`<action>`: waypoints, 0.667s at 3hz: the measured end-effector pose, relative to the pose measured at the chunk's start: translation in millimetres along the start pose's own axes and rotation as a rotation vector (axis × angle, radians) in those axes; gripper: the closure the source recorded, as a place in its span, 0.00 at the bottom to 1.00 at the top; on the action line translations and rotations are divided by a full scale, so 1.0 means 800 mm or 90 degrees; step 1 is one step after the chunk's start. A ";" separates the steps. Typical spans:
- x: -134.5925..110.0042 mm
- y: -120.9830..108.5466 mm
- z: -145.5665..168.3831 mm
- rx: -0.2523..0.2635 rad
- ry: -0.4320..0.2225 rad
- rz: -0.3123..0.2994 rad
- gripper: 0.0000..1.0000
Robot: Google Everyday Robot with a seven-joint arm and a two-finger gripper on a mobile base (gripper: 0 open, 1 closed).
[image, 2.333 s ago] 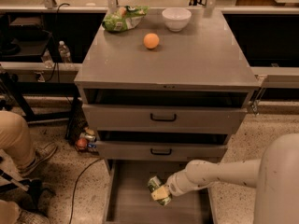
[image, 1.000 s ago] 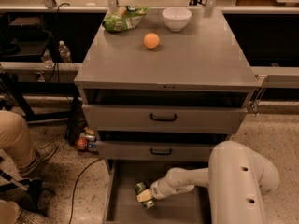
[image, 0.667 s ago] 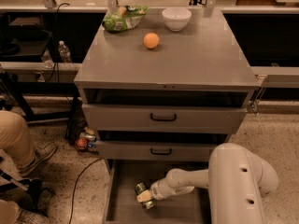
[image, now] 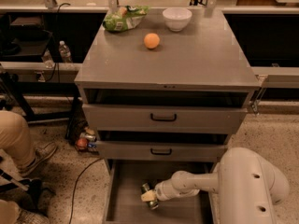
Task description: Place green can into bottom drawer
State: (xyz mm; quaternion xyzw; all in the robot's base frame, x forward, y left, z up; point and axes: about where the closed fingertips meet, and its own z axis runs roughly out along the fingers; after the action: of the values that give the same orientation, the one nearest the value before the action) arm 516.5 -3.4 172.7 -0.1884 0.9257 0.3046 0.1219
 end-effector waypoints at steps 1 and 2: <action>0.005 -0.011 -0.013 0.002 -0.013 0.008 0.00; 0.009 -0.033 -0.045 0.007 -0.036 0.022 0.00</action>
Offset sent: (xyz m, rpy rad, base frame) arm 0.0055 -0.0936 0.0305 0.0327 -0.0564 -0.1228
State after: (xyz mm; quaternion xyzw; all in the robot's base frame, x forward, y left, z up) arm 516.9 -46.8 184.9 -0.1633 0.9266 0.3065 0.1440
